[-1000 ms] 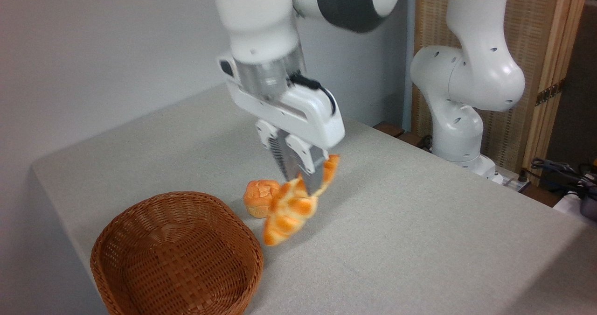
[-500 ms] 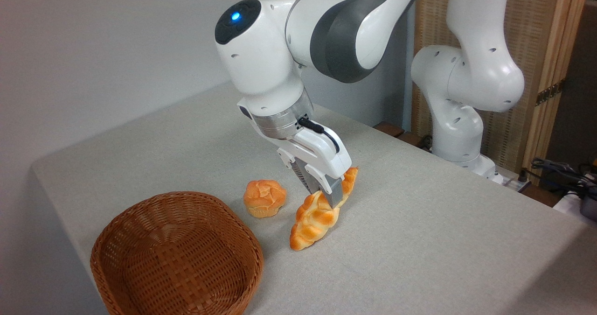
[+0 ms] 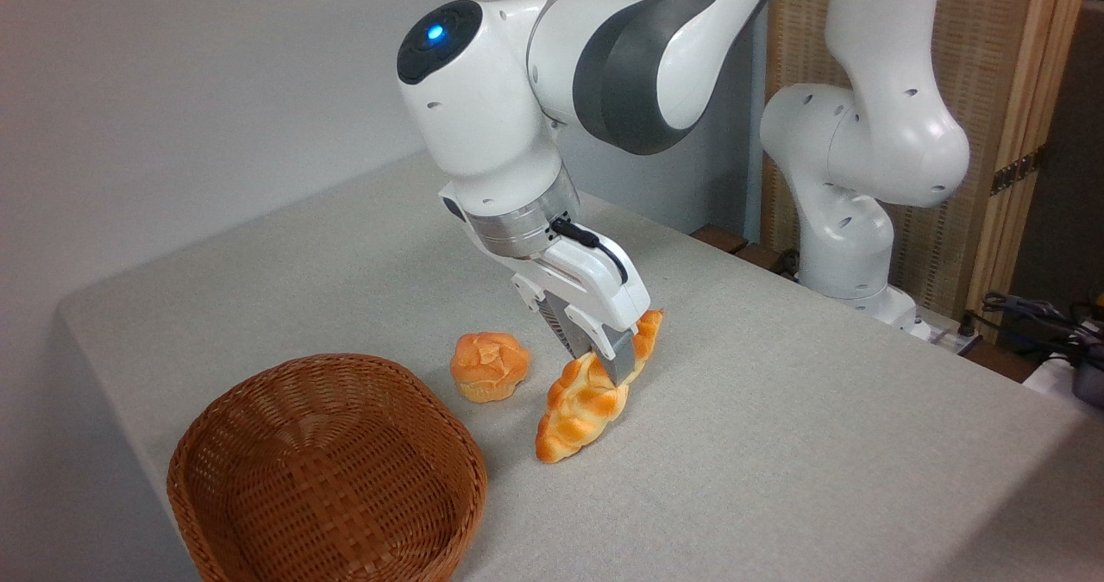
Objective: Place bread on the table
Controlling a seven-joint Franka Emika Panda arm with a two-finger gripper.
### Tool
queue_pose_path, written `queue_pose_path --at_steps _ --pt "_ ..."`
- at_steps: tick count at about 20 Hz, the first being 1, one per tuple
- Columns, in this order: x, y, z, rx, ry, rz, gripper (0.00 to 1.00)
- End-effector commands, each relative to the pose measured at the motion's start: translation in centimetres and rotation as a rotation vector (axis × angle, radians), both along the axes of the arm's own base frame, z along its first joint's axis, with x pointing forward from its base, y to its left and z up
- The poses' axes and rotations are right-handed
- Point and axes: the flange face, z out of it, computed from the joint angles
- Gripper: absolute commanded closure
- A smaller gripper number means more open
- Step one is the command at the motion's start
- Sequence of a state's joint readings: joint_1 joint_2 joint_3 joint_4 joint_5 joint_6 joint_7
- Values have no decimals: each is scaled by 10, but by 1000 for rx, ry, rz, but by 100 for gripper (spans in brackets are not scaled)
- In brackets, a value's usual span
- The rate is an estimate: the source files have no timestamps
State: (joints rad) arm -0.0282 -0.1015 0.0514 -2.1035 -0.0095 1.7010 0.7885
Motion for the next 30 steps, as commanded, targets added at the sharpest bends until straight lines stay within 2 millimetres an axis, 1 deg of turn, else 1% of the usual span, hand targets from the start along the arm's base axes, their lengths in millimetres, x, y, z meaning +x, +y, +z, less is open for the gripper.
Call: queue_pose_path --at_steps 1,8,10,12,13,14,15,18,20,21,23,24,30 --pt "2 0 -2 7 -11 -18 0" --pt "4 0 4 6 -23 -17 0" --pt "9 0 15 6 -49 -12 0" --pt "21 -8 46 1 -117 -9 0" --pt "24 -9 56 2 -134 -6 0" --pt "30 -15 75 6 -164 6 0" --pt "32 -19 85 8 -184 14 0" --pt "41 -34 142 -3 -272 15 0" --pt "51 -40 181 -47 -348 23 0" --pt "55 -42 196 -71 -361 26 0" --pt "63 -38 207 -74 -352 22 0" --pt "64 -37 209 -73 -357 23 0" --pt "67 -42 207 -70 -328 12 0"
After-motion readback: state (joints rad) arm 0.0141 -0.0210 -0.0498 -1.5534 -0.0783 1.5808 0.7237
